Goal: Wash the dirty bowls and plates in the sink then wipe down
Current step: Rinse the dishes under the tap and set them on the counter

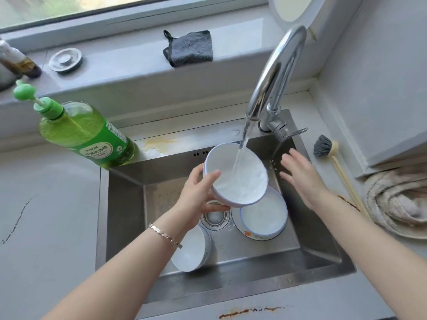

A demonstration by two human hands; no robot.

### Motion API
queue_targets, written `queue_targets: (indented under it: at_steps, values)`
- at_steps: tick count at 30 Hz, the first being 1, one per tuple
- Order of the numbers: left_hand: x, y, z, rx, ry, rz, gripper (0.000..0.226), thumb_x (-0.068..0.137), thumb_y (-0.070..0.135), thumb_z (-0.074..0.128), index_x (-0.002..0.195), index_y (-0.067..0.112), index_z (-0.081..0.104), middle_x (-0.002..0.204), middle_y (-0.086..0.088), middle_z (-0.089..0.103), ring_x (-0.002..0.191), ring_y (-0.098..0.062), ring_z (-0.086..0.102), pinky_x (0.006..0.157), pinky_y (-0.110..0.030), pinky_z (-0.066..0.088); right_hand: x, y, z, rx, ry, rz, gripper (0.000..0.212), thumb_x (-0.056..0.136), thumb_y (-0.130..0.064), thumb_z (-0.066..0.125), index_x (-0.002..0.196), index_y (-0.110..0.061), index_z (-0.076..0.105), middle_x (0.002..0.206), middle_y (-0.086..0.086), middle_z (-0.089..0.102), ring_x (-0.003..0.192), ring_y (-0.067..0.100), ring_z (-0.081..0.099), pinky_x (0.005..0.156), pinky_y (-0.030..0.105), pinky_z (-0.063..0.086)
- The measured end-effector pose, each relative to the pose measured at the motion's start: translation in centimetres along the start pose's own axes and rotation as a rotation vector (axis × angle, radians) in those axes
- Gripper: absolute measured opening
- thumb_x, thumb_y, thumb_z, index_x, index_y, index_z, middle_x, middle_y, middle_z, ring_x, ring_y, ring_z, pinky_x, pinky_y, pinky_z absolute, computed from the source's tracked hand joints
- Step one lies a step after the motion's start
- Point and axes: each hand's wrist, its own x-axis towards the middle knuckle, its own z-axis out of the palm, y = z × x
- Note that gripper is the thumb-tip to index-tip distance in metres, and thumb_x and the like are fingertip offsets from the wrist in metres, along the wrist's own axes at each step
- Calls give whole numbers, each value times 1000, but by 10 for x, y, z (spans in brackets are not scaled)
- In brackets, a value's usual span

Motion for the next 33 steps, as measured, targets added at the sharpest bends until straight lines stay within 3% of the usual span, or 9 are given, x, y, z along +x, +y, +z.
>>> queue_targets:
  at_steps: [2, 5, 9, 13, 17, 22, 25, 30, 33]
  values:
    - [3, -2, -2, 0, 53, -21, 34, 91, 23, 57, 123, 28, 46, 112, -7, 59, 75, -28, 70, 57, -43, 59, 19, -18, -4, 46, 61, -62, 44, 97, -10, 40, 141, -12, 32, 131, -5, 42, 122, 8, 39, 110, 34, 31]
    - [5, -5, -6, 21, 113, -33, 38, 89, 21, 59, 123, 29, 45, 114, -8, 58, 83, -33, 69, 60, -47, 59, 41, -27, 1, 114, 47, -93, 29, 93, 1, 38, 107, -22, 50, 103, -9, 54, 108, 7, 45, 112, 36, 28]
    - [3, -4, -10, 32, 128, -31, 39, 90, 19, 57, 126, 28, 45, 112, -7, 57, 86, -35, 68, 60, -47, 59, 57, -12, 0, -110, 86, -150, 63, 79, -11, 46, 139, -25, 36, 131, -13, 52, 121, 6, 46, 108, 32, 30]
    - [-4, 1, -11, 131, 184, 37, 33, 90, 19, 54, 120, 31, 48, 108, -1, 56, 93, -30, 64, 57, -43, 59, 64, -22, -6, -295, 28, -110, 81, 74, -21, 52, 148, -26, 20, 147, -7, 37, 132, 12, 36, 112, 36, 28]
    - [-18, 4, -22, 362, 262, 138, 35, 89, 18, 52, 121, 32, 48, 96, 0, 57, 84, -20, 62, 60, -46, 59, 42, -29, -6, -508, -47, -95, 77, 86, -11, 54, 150, -23, 11, 154, 0, 24, 140, 20, 25, 111, 34, 23]
    - [-44, 12, -54, 917, 371, 191, 52, 74, 44, 51, 122, 49, 34, 101, -3, 57, 87, -25, 61, 74, -42, 55, -8, -2, 13, -691, -136, -119, 57, 90, -8, 48, 144, -10, 32, 152, 4, 28, 140, 17, 26, 108, 24, 21]
    - [-64, 16, -69, 1175, 451, 191, 53, 81, 41, 50, 130, 48, 30, 104, -6, 49, 93, -28, 55, 81, -36, 46, -34, 20, 28, -806, -236, -129, 50, 90, -7, 47, 140, -7, 39, 152, 4, 27, 140, 14, 25, 106, 19, 20]
    - [-91, 5, -107, 1348, 528, 130, 56, 85, 46, 46, 136, 45, 23, 100, -4, 41, 86, -28, 50, 72, -32, 42, -67, 46, 52, -917, -361, -125, 44, 90, -10, 48, 134, -9, 47, 146, 1, 39, 136, 13, 33, 103, 15, 20]
    - [-102, -13, -131, 1405, 572, 84, 57, 86, 47, 46, 138, 42, 23, 98, -5, 41, 90, -29, 51, 71, -32, 42, -80, 57, 66, -952, -407, -82, 40, 89, -14, 48, 129, -13, 53, 137, 3, 52, 127, 16, 46, 96, 17, 32]
